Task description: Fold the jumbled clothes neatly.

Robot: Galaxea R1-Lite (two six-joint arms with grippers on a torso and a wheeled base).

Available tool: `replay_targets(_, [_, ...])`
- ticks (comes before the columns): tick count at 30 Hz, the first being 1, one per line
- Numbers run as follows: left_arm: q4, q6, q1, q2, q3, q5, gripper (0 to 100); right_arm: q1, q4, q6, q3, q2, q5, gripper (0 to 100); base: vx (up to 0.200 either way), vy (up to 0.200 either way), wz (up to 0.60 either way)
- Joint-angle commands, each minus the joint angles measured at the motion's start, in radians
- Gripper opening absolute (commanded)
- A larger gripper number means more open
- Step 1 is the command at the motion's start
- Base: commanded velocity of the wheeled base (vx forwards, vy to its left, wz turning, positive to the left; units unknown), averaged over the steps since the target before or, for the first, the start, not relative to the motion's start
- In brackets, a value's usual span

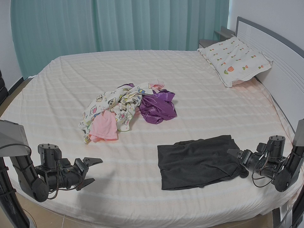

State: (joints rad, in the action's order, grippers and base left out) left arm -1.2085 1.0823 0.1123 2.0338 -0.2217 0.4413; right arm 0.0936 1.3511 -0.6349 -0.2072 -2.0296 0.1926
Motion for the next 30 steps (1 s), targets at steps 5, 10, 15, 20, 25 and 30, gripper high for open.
replay_targets(5, [0.000, -0.001, 0.000, 0.002, 0.002, -0.001, 100, 0.035, 0.045, -0.012, 0.118, -0.029, -0.002, 100, 0.000, 0.000, 0.00])
replay_targets(10, [0.000, -0.001, 0.000, 0.002, 0.002, 0.001, 100, 0.037, 0.109, -0.009, 0.129, -0.093, -0.004, 100, 0.000, 0.000, 0.00])
replay_targets(15, [0.000, -0.001, 0.000, 0.002, 0.001, 0.001, 100, 0.031, 0.203, -0.006, 0.138, -0.167, -0.025, 100, 0.000, 0.000, 0.00])
replay_targets(20, [0.000, -0.001, 0.000, 0.002, 0.001, 0.001, 100, 0.031, 0.212, 0.001, 0.154, -0.175, -0.071, 0, 0.000, 0.000, 0.00])
replay_targets(25, [0.000, -0.001, 0.000, 0.002, 0.001, 0.001, 100, 0.026, 0.212, 0.014, 0.178, -0.170, -0.082, 0, 0.000, 0.000, 0.00])
replay_targets(30, [0.000, -0.001, 0.000, 0.002, 0.002, 0.001, 100, -0.008, 0.214, 0.044, 0.196, -0.156, -0.085, 0, 0.000, 0.000, 0.00])
